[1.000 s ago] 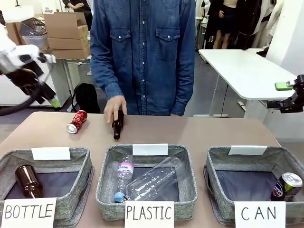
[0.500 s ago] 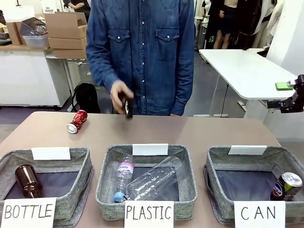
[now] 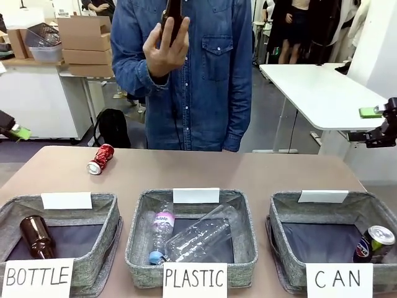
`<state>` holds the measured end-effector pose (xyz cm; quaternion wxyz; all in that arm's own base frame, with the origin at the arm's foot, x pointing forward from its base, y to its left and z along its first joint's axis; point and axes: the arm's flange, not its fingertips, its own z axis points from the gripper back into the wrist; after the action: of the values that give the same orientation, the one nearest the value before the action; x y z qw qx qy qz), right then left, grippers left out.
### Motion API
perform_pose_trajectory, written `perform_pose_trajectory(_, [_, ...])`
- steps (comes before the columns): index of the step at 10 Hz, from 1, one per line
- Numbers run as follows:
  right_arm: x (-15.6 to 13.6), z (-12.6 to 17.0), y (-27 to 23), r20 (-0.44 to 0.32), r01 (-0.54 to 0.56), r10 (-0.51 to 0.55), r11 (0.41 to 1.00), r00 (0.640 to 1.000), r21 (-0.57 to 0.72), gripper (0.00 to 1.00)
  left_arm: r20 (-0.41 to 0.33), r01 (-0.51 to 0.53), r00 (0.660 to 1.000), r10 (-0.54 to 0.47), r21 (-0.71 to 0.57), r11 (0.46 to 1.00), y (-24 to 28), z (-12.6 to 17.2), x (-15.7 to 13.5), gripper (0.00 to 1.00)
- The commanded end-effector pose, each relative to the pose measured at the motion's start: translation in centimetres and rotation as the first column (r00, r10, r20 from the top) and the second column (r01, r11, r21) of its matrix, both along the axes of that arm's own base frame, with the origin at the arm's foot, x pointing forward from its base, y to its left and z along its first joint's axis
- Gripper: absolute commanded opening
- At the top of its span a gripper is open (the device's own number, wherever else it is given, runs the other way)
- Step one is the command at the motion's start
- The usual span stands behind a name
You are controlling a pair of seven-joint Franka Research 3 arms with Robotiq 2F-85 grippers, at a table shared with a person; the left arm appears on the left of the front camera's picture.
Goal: Sort the can waste into the basket.
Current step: Pick up the can waste from the table and place it in the right Fabric basket.
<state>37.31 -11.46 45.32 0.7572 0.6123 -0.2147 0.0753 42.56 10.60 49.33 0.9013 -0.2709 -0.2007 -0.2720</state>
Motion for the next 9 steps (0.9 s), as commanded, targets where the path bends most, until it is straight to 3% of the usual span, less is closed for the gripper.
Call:
perform_pose_trajectory(1, [0.0,0.0,0.1,0.016,0.000,0.000,1.000,1.000,0.002,1.00,0.032,-0.004,0.999,0.005,-0.048,0.999,1.5,0.8,-0.1,1.00])
perform_pose_trajectory(2, [0.0,0.0,0.1,0.016,0.000,0.000,1.000,1.000,0.002,1.00,0.027,0.002,1.000,0.000,-0.076,0.997,2.5,1.0,-0.6,1.00])
perform_pose_trajectory(4, [0.0,0.0,0.1,0.016,0.000,0.000,1.000,1.000,0.002,1.00,-0.010,-0.084,0.996,0.084,-0.113,0.990,6.1,1.2,-3.2,1.00])
perform_pose_trajectory(6, [0.0,0.0,0.1,0.016,0.000,0.000,1.000,1.000,0.002,1.00,0.001,-0.098,0.995,0.099,-0.180,0.979,8.3,0.8,-5.8,1.00])
perform_pose_trajectory(9, [0.0,0.0,0.1,0.016,0.000,0.000,1.000,1.000,0.002,1.00,-0.053,-0.053,0.998,0.045,-0.177,0.983,7.7,-0.3,-4.3,1.00])
